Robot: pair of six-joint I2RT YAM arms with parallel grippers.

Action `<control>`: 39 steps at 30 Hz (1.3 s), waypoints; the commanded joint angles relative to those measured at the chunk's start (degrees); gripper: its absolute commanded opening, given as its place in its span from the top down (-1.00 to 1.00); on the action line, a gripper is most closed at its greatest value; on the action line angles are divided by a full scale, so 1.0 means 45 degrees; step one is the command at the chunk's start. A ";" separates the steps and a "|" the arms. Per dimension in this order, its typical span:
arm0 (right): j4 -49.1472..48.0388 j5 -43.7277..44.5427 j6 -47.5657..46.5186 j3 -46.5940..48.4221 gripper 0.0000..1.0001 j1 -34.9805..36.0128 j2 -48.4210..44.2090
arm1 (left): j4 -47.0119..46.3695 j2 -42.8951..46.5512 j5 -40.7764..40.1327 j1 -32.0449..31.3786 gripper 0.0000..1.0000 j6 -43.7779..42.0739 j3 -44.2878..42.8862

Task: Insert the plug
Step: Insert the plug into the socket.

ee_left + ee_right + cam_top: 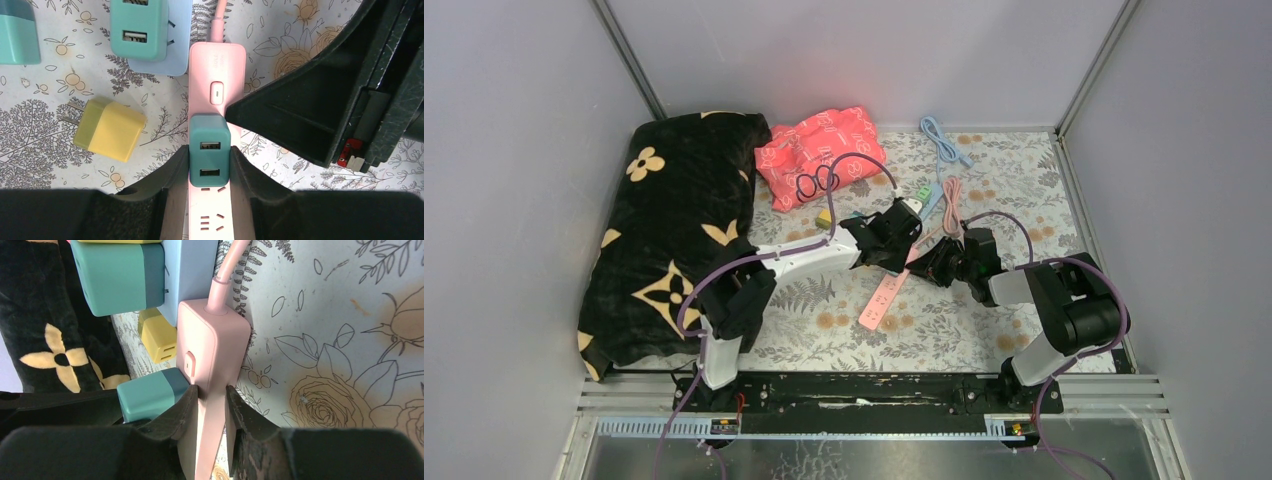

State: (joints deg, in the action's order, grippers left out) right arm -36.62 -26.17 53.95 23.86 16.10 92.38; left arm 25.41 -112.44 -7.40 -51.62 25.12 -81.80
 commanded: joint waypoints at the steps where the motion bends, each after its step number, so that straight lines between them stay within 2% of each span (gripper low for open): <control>1: 0.1798 0.0934 -0.0747 0.0104 0.53 0.0460 0.1019 | 0.1659 -0.1834 -0.0461 0.0170 1.00 0.0148 0.0958; 6: 0.1838 0.0837 -0.0787 0.0185 0.53 0.0466 0.1079 | 0.1951 -0.2461 -0.0602 -0.0414 1.00 0.0140 0.0403; 12: 0.2068 0.1014 -0.0946 0.0187 0.53 0.0461 0.0877 | 0.1975 -0.2743 -0.0845 -0.0774 1.00 0.0286 0.0733; 21: 0.1908 0.0883 -0.0885 0.0133 0.51 0.0463 0.0895 | 0.1641 -0.2242 -0.0280 -0.0768 1.00 0.0376 0.0803; 23: 0.1908 0.0914 -0.0893 0.0126 0.49 0.0466 0.0814 | 0.1639 -0.1873 -0.0296 -0.0743 0.86 0.0393 0.0653; 31: 0.1732 0.0882 -0.0741 0.0129 0.43 0.0465 0.0339 | 0.1627 0.0093 -0.0363 -0.0347 -0.17 0.0605 -0.0047; 39: 0.2317 0.0992 -0.0866 0.0436 0.38 0.0456 -0.1017 | 0.1264 0.2438 -0.0492 0.0142 -0.66 0.0749 0.0031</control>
State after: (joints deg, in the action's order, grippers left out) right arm -33.17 -24.82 52.82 24.67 16.67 90.30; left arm 32.21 -109.23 -9.82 -52.34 27.49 -82.11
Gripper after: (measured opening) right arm 0.306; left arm 0.794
